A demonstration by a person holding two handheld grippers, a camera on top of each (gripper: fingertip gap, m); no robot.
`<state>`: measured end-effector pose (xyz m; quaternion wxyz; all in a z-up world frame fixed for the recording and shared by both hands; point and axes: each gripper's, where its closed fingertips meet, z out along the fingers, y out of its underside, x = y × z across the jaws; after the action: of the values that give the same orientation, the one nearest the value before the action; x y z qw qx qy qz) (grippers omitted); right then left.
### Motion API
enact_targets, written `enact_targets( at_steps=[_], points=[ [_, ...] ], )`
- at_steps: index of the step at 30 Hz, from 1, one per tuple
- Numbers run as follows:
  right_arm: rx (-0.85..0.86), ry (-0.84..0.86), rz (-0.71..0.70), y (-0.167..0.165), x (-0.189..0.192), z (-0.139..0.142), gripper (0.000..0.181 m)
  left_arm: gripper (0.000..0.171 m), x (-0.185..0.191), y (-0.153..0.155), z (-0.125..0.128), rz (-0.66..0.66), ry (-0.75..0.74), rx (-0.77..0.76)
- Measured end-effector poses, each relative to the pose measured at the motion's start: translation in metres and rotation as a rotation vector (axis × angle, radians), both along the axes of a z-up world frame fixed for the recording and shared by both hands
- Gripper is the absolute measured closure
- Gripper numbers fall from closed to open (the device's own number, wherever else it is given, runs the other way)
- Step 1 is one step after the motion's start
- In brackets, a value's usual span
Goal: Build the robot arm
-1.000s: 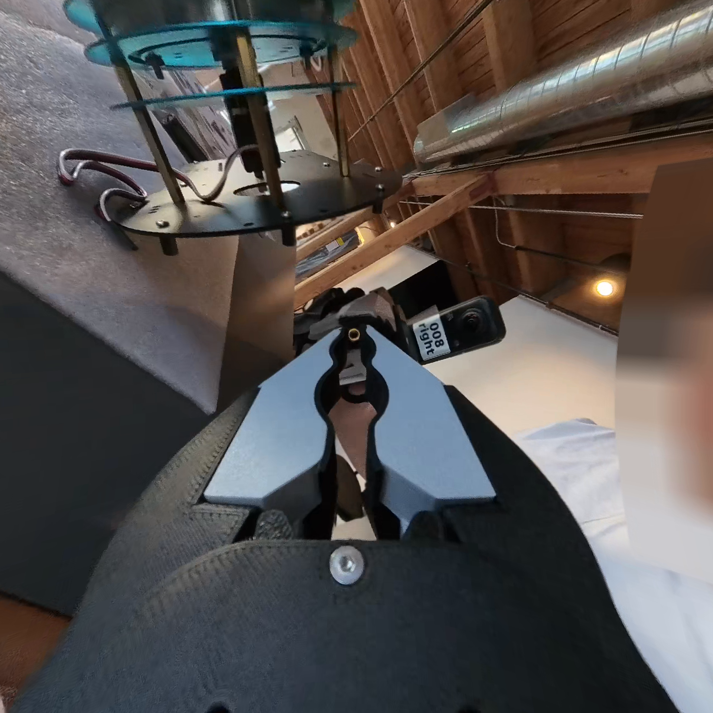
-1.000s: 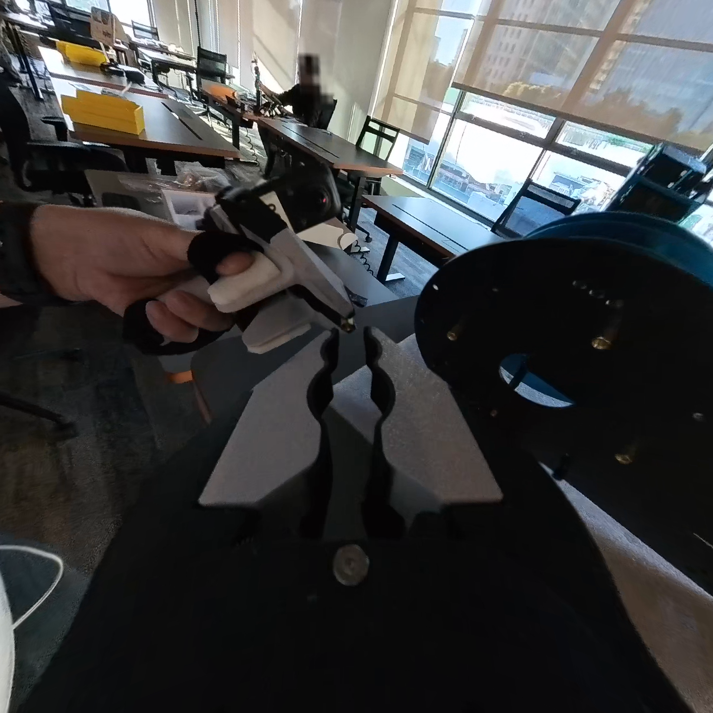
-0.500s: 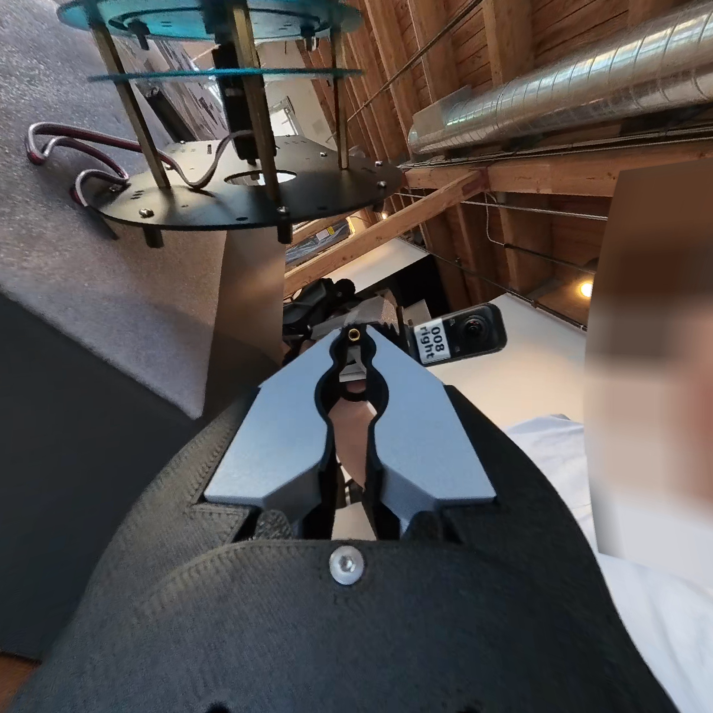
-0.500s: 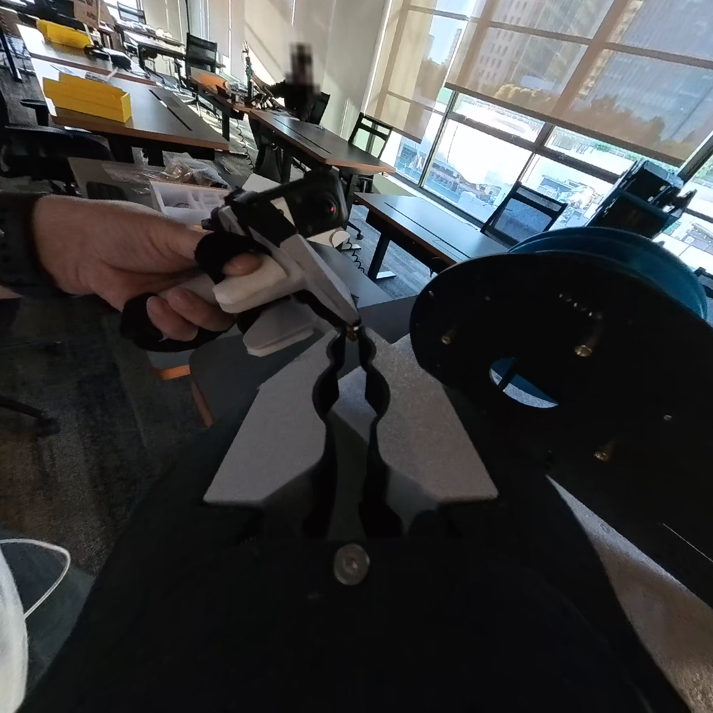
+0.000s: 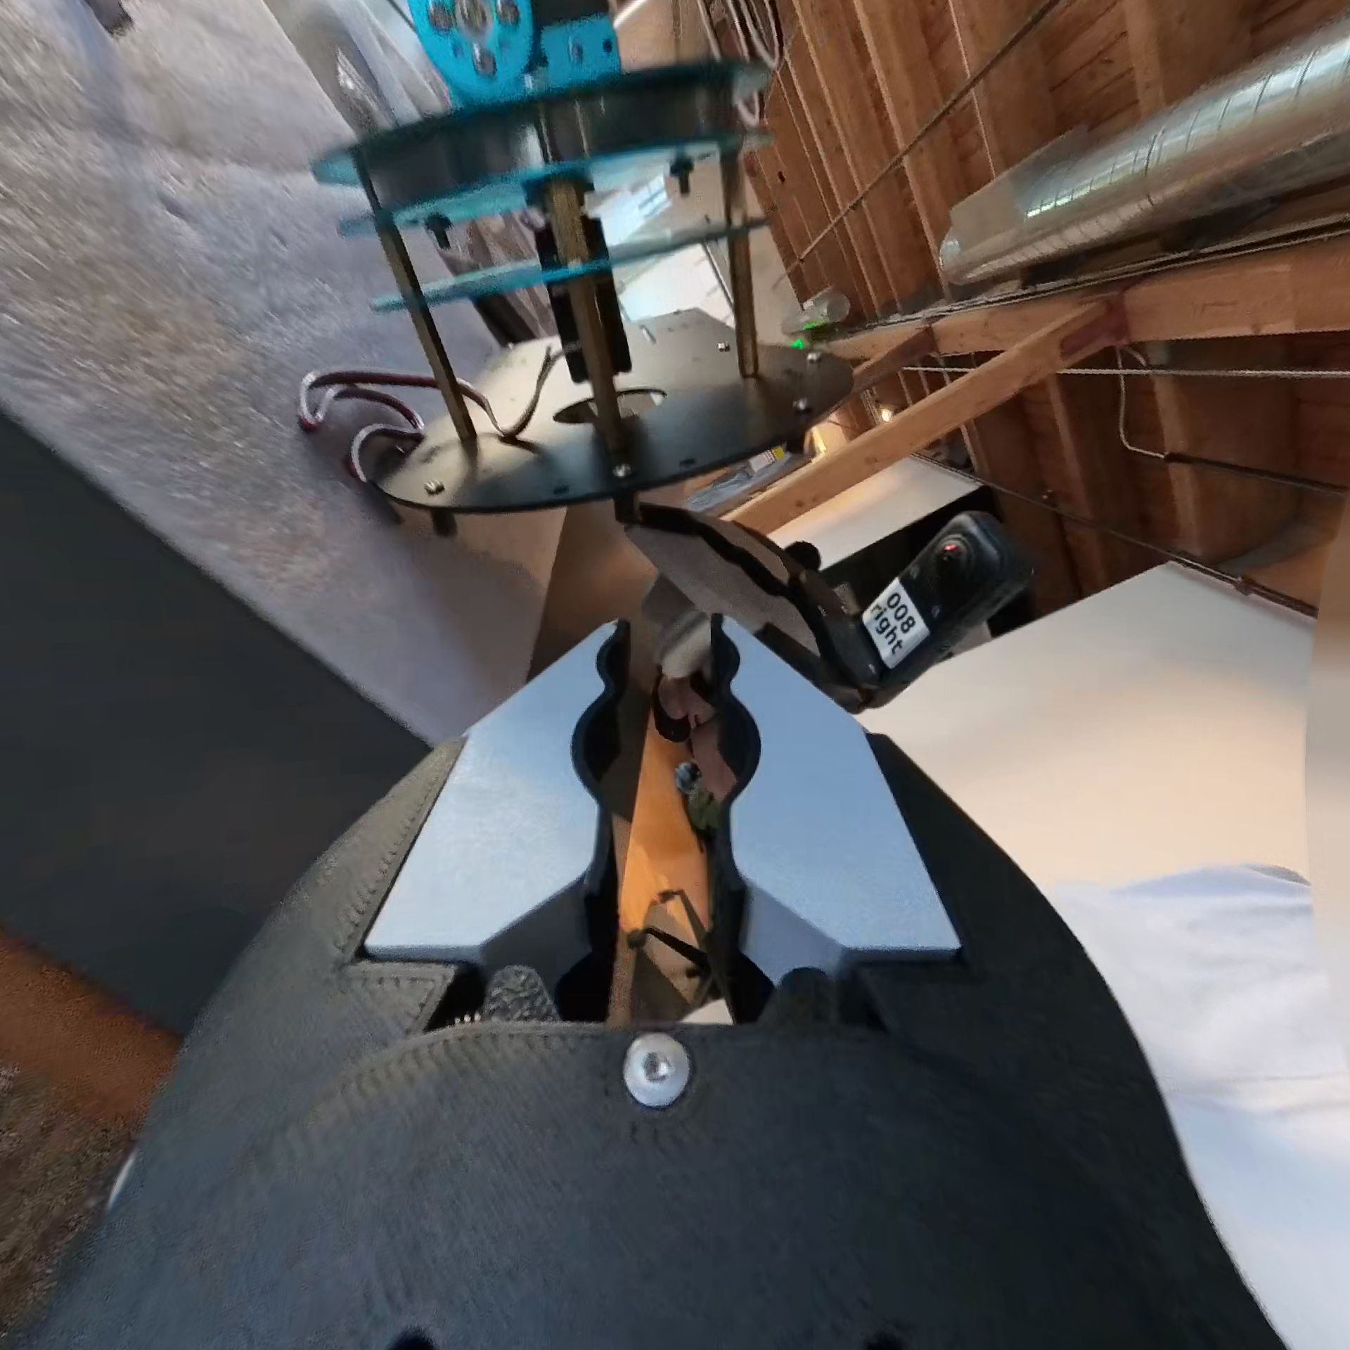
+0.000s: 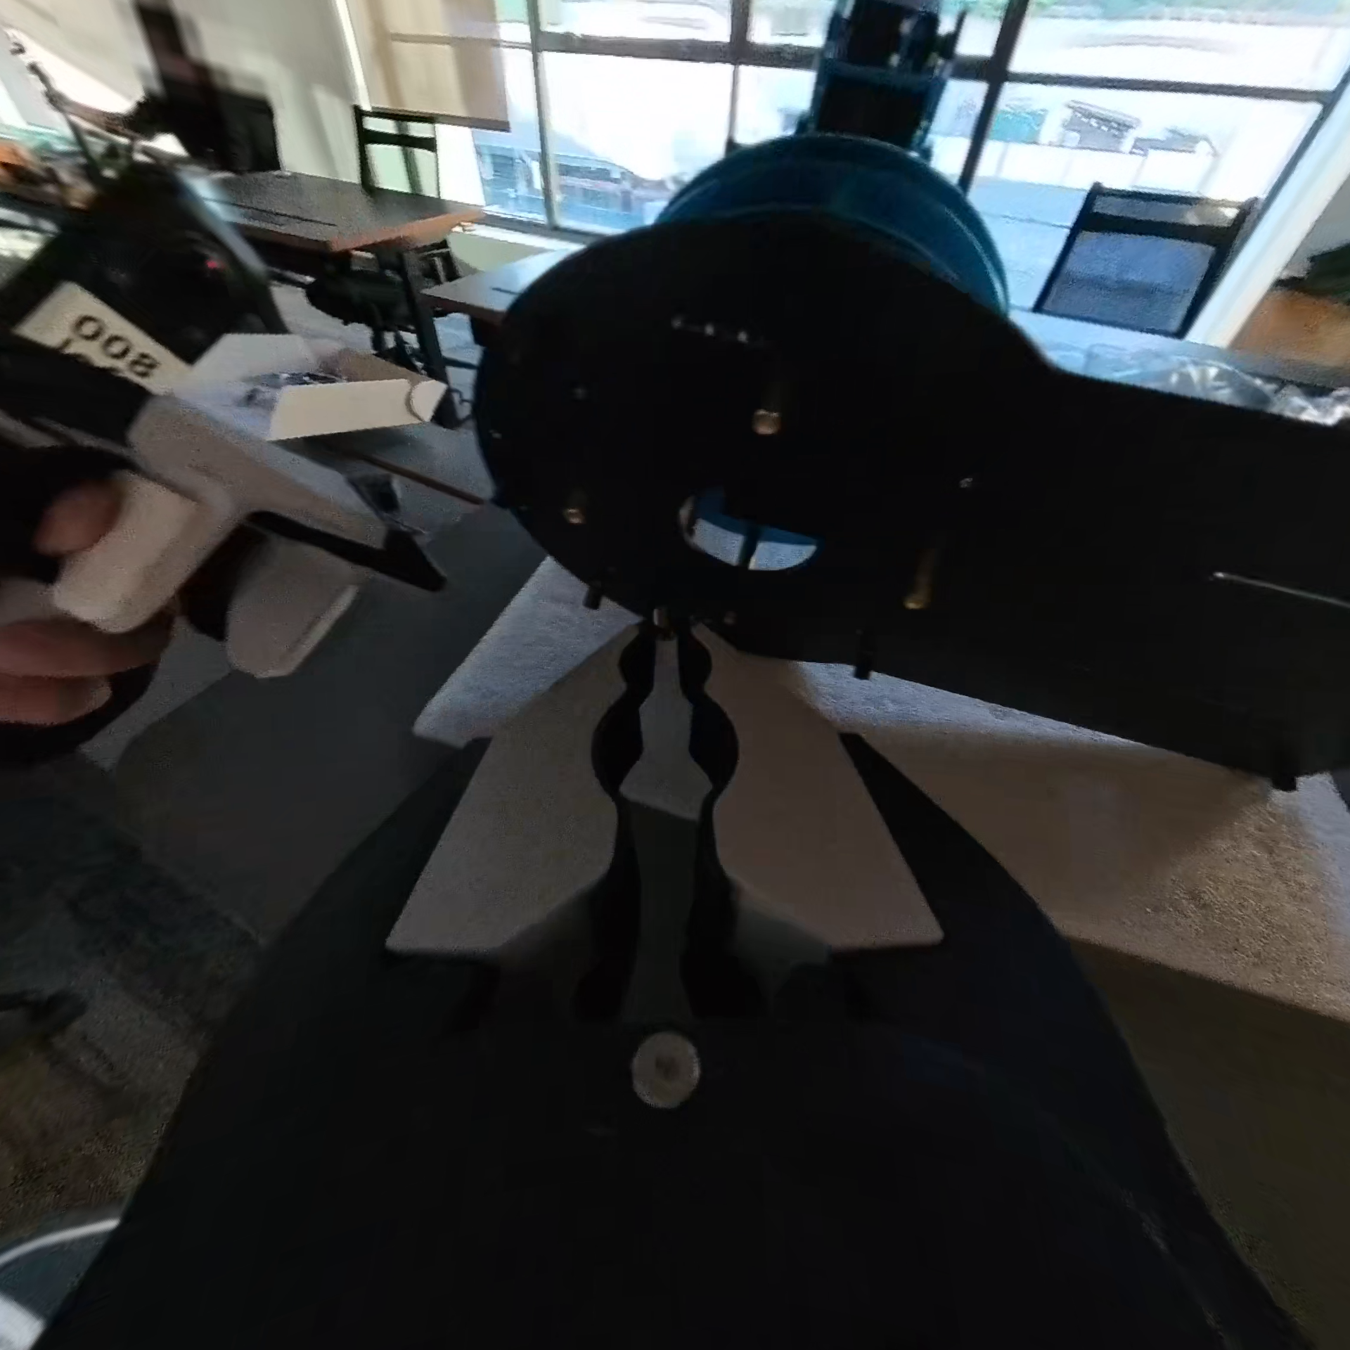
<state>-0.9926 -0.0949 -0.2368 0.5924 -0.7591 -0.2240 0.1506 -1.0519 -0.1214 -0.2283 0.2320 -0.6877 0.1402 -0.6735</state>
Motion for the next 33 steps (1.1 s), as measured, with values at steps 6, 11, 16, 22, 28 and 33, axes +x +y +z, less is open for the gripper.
enact_targets(
  at_steps=[6, 11, 16, 22, 28, 33],
  points=[
    [-0.064, -0.189, -0.139, 0.029, 0.005, -0.017, 0.177, 0.15, -0.018, 0.024, 0.014, 0.069, 0.086, 0.158],
    [-0.065, -0.25, -0.213, 0.036, 0.007, -0.023, 0.177, 0.147, -0.02, 0.035, 0.027, 0.016, 0.164, 0.294],
    [-0.08, -0.28, -0.227, 0.041, 0.005, -0.027, 0.177, 0.149, -0.023, 0.039, 0.033, -0.041, 0.14, 0.296],
    [-0.1, -0.35, -0.252, 0.043, 0.004, -0.034, 0.176, 0.15, -0.036, 0.05, 0.041, -0.064, 0.114, 0.299],
    [-0.09, -0.359, -0.264, 0.045, 0.004, -0.033, 0.177, 0.151, -0.044, 0.055, 0.049, -0.058, 0.106, 0.321],
    [-0.106, -0.349, -0.243, 0.043, 0.001, -0.035, 0.177, 0.152, -0.047, 0.056, 0.049, -0.057, 0.081, 0.294]
  ],
)
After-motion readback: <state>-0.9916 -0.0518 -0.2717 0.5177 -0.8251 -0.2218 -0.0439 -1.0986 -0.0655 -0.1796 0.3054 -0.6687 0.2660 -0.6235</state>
